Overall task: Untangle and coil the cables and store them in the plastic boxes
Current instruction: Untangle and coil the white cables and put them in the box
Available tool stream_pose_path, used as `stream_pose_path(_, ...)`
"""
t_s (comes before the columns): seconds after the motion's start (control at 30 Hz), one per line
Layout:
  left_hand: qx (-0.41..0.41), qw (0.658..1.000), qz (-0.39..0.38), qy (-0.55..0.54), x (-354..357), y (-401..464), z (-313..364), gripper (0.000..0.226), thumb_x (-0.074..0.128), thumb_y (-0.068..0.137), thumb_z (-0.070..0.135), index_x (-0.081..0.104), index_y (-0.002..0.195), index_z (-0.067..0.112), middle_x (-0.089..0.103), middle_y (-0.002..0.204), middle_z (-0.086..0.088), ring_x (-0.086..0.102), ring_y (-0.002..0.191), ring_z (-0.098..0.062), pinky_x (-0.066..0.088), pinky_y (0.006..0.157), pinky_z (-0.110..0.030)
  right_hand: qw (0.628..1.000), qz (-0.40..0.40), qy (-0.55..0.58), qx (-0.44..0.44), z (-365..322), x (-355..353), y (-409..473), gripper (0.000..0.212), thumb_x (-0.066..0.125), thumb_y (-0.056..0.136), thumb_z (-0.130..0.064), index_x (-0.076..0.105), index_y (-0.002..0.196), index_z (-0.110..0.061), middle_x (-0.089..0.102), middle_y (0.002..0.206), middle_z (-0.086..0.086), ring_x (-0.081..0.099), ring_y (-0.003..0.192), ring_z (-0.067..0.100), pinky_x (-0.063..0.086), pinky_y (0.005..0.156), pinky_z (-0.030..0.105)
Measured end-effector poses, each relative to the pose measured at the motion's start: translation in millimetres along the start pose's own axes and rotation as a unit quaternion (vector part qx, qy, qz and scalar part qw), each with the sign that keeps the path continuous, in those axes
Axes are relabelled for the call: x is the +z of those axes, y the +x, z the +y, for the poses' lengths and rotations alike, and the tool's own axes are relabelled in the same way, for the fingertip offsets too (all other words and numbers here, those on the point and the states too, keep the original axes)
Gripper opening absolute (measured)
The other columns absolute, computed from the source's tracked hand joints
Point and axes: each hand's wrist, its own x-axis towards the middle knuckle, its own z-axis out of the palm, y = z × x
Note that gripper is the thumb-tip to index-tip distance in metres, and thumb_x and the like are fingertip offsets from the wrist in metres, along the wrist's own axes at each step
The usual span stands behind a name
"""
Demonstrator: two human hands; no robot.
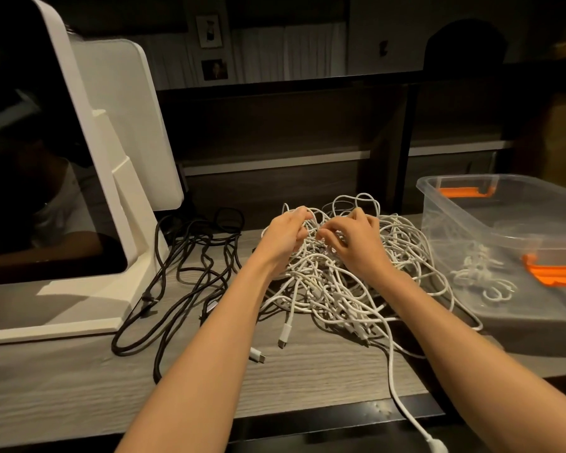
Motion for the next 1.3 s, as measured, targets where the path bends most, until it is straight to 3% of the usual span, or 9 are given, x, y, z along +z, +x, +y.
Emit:
stream_pose_path(0.27,0.008,0.978,-0.042,-0.202,1.9,-10.7,9.3,0.043,0.025,0.107,0.031,0.065,0.1,0.014,0.067,0.101,-0.005,0.059,0.1,-0.014,0.045,0.091,-0.028,0.993,-0.061,-0.043,0.09,0.6,0.1,-0.7,0.006,0.058,0.092,-0.034,0.058,0.088,-0.03,0.059,0.094,-0.016,0.04,0.117,0.02,0.02,0.102,0.042)
stream_pose_path(0.4,0.001,0.937,-0.077,-0.34,-3.3,-12.9,15.0,0.043,0.026,0.107,0.031,0.053,0.08,0.011,0.062,0.064,-0.003,0.065,0.07,-0.015,0.046,0.097,-0.037,0.987,-0.071,-0.075,0.122,2.1,2.2,-0.2,0.007,0.054,0.093,-0.032,0.061,0.093,-0.031,0.064,0.096,-0.01,0.042,0.115,0.019,0.022,0.1,0.043)
stream_pose_path(0.5,-0.049,0.921,-0.06,-0.382,-5.5,-12.7,17.2,0.042,0.027,0.107,0.031,0.042,0.072,0.013,0.035,0.048,0.005,0.036,0.04,-0.006,0.051,0.065,-0.024,0.988,-0.036,-0.081,0.126,4.3,4.1,-0.7,0.009,0.058,0.093,-0.029,0.064,0.1,-0.029,0.066,0.1,-0.007,0.043,0.115,0.018,0.023,0.1,0.041)
stream_pose_path(0.6,-0.112,0.946,0.019,-0.305,-4.3,-7.7,8.4,0.043,0.027,0.107,0.034,0.038,0.07,0.016,0.029,0.045,0.008,0.021,0.033,-0.003,0.026,0.036,-0.015,0.99,0.044,0.068,0.113,5.0,1.5,-1.1,0.01,0.06,0.091,-0.025,0.066,0.099,-0.028,0.063,0.103,-0.008,0.045,0.11,0.014,0.028,0.103,0.042)
stream_pose_path(0.83,-0.039,0.996,0.004,0.08,6.6,-6.4,4.4,0.04,0.032,0.105,0.026,0.051,0.072,0.014,0.048,0.06,0.002,0.037,0.049,-0.009,0.028,0.043,-0.018,0.978,0.021,0.196,0.063,-8.5,-5.8,-2.0,0.022,0.071,0.084,-0.027,0.067,0.067,-0.013,0.06,0.071,-0.007,0.053,0.079,0.007,0.037,0.08,0.029)
stream_pose_path(0.97,-0.04,0.987,-0.087,0.127,9.6,-12.3,10.8,0.06,0.015,0.104,0.051,0.044,0.064,0.018,0.041,0.054,0.007,0.037,0.047,-0.004,0.035,0.052,-0.018,0.933,-0.018,0.342,0.107,-6.6,-10.8,-0.8,0.033,0.067,0.086,-0.013,0.058,0.059,0.004,0.057,0.052,0.006,0.053,0.052,0.01,0.043,0.064,0.019)
stream_pose_path(1.13,-0.018,0.973,-0.165,0.162,7.6,-14.0,12.4,0.055,0.023,0.101,0.056,0.048,0.065,0.022,0.031,0.058,0.007,0.028,0.055,-0.009,0.031,0.066,-0.024,0.903,-0.019,0.407,0.133,-2.9,-11.3,3.0,0.031,0.065,0.084,-0.012,0.054,0.058,-0.002,0.055,0.053,0.004,0.052,0.056,0.016,0.045,0.063,0.024)
stream_pose_path(1.2,-0.003,0.979,-0.153,0.134,6.6,-12.7,10.5,0.044,0.033,0.103,0.046,0.058,0.083,0.017,0.03,0.059,0.007,0.027,0.052,-0.006,0.029,0.056,-0.02,0.893,-0.017,0.429,0.135,-1.7,-13.1,3.8,0.027,0.064,0.08,-0.016,0.054,0.057,-0.007,0.056,0.054,0.001,0.054,0.057,0.011,0.047,0.066,0.021)
stream_pose_path(1.3,0.044,0.991,-0.059,0.108,9.4,-7.3,4.1,0.046,0.034,0.105,0.038,0.051,0.068,0.016,0.033,0.055,0.01,0.029,0.048,-0.004,0.027,0.053,-0.023,0.924,-0.032,0.357,0.131,1.5,-9.4,2.2,0.027,0.061,0.089,-0.012,0.057,0.062,-0.011,0.062,0.063,0.004,0.056,0.061,0.01,0.045,0.073,0.029)
